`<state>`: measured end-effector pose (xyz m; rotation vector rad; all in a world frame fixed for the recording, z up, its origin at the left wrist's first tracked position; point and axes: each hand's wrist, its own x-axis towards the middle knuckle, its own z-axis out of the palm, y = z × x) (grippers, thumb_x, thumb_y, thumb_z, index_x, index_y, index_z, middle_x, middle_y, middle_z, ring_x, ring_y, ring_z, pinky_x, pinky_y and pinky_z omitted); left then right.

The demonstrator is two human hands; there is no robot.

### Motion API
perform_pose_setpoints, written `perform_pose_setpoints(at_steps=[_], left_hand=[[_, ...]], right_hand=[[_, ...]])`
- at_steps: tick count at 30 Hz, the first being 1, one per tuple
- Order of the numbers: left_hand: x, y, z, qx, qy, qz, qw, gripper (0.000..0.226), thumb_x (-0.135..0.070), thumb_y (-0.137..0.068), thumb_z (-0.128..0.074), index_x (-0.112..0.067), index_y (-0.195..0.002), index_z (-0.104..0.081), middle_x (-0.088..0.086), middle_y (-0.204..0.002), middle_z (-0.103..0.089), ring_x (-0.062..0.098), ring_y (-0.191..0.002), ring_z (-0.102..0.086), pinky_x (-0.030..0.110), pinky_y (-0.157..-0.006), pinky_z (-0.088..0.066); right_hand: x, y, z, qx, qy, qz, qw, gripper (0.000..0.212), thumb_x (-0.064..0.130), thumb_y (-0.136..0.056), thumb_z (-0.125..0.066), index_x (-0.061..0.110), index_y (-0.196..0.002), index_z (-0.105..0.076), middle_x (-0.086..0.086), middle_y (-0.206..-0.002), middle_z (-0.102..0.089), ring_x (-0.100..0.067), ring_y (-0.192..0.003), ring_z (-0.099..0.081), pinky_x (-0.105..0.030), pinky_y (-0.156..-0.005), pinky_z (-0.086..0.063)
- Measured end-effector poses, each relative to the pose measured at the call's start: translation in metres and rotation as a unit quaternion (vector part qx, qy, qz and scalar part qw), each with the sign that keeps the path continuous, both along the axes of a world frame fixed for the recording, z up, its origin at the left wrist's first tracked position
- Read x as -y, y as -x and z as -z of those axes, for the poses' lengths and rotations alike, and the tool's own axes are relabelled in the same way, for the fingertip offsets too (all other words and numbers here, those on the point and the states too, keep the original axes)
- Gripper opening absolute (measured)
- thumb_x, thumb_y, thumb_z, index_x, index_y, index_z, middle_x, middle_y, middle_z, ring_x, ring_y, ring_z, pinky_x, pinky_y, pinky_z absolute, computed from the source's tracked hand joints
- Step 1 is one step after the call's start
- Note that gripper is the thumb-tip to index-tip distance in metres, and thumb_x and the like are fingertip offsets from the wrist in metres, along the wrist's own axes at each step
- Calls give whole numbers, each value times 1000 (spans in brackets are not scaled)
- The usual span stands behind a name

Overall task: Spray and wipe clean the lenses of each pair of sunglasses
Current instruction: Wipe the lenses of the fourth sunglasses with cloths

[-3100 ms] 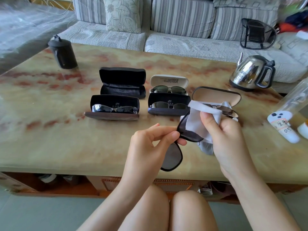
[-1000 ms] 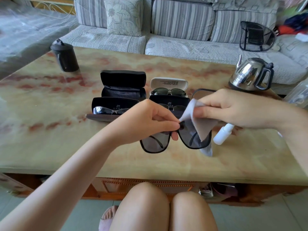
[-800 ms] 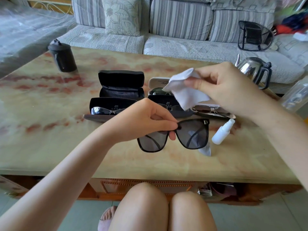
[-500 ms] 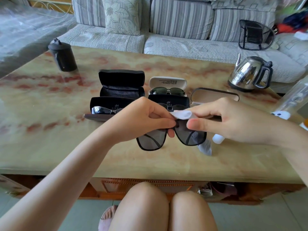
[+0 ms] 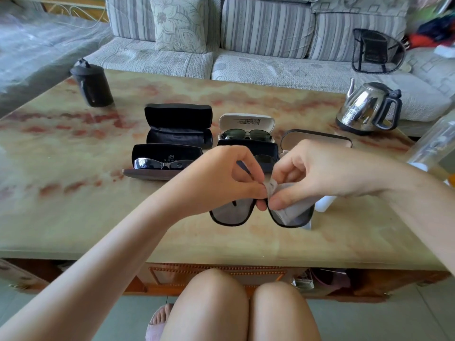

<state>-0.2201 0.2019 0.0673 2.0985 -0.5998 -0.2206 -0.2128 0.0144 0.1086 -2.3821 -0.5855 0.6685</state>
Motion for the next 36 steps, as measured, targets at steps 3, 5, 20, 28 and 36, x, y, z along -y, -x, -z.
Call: perform_pose_setpoints(at_steps=[3,5,20,28,36], left_hand=[[2,1,-4,2,-2,8,1000,19,-27,-82,-73,-28,-87,-54,-12,-74,-75,-4,-69,-67,17,-76,-51],[3,2,-5,7,-14,14,1000,22,-28,-82,-72,-32,-92,-53,-11,-77,-75,-4,-67,-64,13,-69,-48],[2,7,-2,10,34,59,998,10,-18,-91,-64,-18,-98,-72,-5,-73,-75,-2,-71,-67,13,-79,-49],[3,11,-4,31,-5,27,999,6,-23,-90,-65,-21,-89,-71,-14,-72,-73,-10,-73,-65,6,-79,-43],[11,15,-4,50,-24,0,998,7,-22,-89,-66,-24,-95,-68,-12,-75,-74,7,-79,-66,23,-78,-49]], right_hand=[[-1,0,2,-10,4,-16,1000,14,32,-73,-80,19,-75,-75,-3,-67,-71,-6,-62,-56,-18,-58,-41],[-1,-1,4,2,2,-16,1000,18,35,-72,-81,18,-71,-74,1,-60,-65,-6,-56,-51,-18,-54,-38],[14,10,10,-29,-57,-13,998,59,47,-95,-50,38,-37,-58,-3,-36,-35,-24,-49,-30,-46,-60,-37],[22,7,9,79,-47,-8,996,63,73,-78,-42,20,-93,-74,-1,-91,-73,-12,-86,-66,-27,-84,-47],[24,8,6,25,-26,-20,999,24,44,-67,-75,24,-82,-74,5,-85,-74,-8,-81,-66,-25,-76,-47]])
